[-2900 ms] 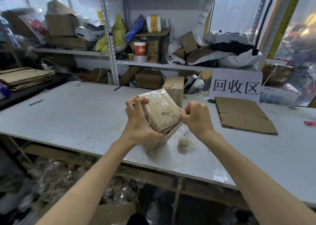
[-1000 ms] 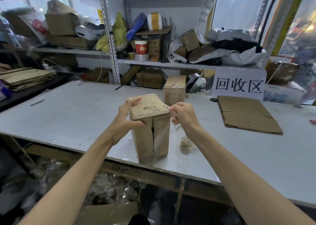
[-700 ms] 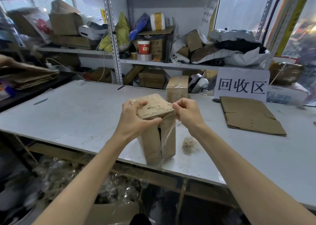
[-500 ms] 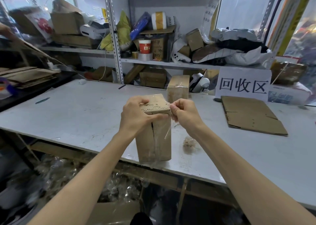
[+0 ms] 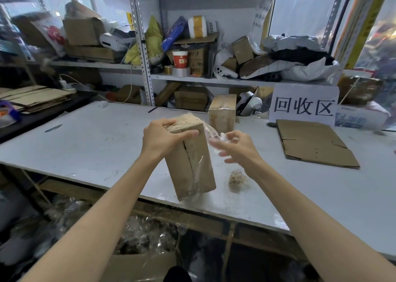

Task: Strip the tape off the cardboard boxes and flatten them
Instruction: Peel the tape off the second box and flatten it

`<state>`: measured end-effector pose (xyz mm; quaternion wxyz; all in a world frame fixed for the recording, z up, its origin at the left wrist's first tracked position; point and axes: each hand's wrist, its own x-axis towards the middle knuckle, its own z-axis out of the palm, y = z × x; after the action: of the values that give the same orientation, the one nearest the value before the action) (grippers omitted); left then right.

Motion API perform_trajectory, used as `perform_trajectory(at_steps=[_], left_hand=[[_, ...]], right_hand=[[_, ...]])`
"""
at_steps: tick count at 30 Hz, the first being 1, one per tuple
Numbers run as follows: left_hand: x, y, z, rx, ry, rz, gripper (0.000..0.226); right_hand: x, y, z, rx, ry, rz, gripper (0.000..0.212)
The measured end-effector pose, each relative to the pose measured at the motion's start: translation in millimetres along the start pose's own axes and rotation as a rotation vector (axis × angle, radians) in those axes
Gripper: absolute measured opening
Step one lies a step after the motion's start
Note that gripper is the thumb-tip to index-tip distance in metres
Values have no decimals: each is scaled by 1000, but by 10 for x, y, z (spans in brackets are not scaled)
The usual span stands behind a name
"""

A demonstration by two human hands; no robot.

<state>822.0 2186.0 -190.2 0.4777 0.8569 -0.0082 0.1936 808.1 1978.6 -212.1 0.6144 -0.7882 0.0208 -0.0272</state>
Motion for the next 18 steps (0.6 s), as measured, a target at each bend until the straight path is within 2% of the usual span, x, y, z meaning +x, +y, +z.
perform_trajectory(at_steps=[2, 4, 5, 8, 12, 16, 18], left_hand=[[22, 60, -9, -21, -32, -32, 102], [0, 83, -38, -50, -66, -18, 117], [-26, 70, -50, -63, -78, 7, 116], [-118, -39, -47, -71, -85, 63, 92], [-135, -135, -43, -105, -67, 39, 65], [-104, -163, -44, -158, -79, 26, 53], [-95, -174, -21, -183, -82, 12, 48]], right_hand=[[-43, 20, 97, -14, -67, -37, 63], [-48, 11, 172, -28, 11, -104, 48], [-48, -3, 193, 0, 48, -115, 39], [-24, 4, 204, 57, 98, -114, 27], [-55, 47, 208, -4, 41, -108, 41], [-80, 47, 207, -67, 5, -62, 43], [-82, -11, 189, 23, 5, -34, 43]])
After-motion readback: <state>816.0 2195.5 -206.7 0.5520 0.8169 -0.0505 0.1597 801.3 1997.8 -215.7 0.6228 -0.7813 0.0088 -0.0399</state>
